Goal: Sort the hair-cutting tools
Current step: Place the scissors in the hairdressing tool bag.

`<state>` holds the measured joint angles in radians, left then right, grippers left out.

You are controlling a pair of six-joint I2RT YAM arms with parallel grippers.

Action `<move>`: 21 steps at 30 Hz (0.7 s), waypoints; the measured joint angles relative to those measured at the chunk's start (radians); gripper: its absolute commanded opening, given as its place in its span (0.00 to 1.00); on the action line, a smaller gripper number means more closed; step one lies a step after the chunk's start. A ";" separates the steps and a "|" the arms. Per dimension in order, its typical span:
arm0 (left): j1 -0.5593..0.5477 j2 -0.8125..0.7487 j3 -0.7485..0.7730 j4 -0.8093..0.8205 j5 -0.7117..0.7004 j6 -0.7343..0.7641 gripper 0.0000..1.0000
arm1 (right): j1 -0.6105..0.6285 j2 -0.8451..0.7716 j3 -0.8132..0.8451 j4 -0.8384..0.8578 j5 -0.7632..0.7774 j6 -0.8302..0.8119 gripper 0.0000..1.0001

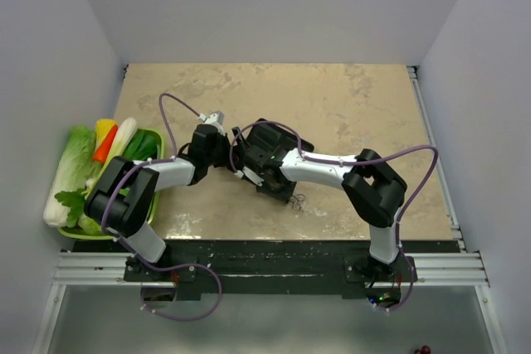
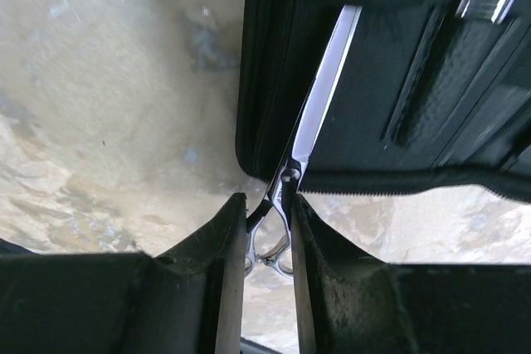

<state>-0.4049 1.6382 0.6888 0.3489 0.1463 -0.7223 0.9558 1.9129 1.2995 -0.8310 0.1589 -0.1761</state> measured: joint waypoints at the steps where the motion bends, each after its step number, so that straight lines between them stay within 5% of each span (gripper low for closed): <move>1: 0.000 0.000 0.000 0.000 0.000 0.000 1.00 | 0.000 0.007 0.013 -0.001 -0.002 -0.003 0.24; 21: 0.019 0.007 -0.007 0.035 0.003 -0.004 1.00 | -0.004 0.069 0.135 -0.098 0.037 -0.056 0.25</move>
<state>-0.3855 1.6451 0.6819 0.3840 0.1497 -0.7261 0.9516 1.9823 1.4345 -0.9287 0.1959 -0.2321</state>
